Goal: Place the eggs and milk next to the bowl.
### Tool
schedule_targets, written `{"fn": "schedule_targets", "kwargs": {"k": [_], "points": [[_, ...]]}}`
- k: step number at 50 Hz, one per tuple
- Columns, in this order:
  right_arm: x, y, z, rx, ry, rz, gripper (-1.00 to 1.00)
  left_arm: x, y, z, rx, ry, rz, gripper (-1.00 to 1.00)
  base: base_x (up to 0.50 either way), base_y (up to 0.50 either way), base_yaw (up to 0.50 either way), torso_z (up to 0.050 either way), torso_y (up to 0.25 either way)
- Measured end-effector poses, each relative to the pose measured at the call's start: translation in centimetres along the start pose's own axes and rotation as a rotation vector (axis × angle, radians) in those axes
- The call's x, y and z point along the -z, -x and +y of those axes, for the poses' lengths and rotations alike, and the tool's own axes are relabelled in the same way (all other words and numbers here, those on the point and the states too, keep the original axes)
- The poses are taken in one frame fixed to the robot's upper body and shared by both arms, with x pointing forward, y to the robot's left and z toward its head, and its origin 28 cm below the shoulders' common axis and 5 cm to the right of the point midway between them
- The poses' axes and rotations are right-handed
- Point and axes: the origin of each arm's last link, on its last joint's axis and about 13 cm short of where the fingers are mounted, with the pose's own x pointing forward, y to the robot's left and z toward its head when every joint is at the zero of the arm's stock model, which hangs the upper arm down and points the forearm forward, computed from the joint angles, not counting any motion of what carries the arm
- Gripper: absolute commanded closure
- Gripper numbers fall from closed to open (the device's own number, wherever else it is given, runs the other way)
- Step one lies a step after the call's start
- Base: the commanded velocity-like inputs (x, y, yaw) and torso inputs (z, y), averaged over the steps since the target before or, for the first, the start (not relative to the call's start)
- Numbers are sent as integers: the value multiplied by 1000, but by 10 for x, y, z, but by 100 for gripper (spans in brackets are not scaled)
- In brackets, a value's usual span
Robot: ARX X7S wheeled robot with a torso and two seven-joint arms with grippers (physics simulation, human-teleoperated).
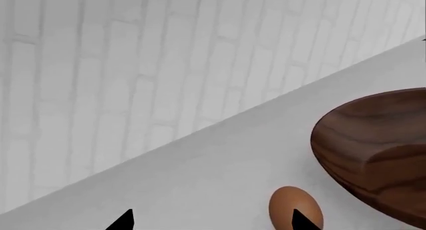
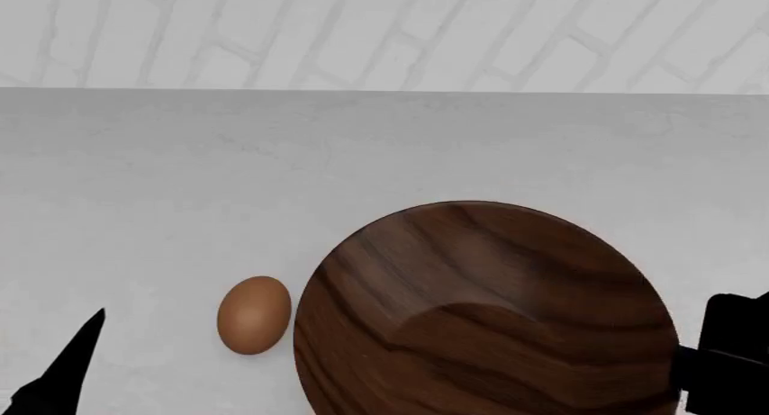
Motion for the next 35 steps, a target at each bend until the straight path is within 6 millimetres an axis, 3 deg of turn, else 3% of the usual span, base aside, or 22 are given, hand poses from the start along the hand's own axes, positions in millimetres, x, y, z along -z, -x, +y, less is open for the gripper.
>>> {"fn": "schedule_targets", "kwargs": {"k": [35], "points": [[4, 15, -6, 29, -25, 122, -100, 5, -16, 1, 26, -1, 9, -100, 0, 0, 0, 0, 0]]}}
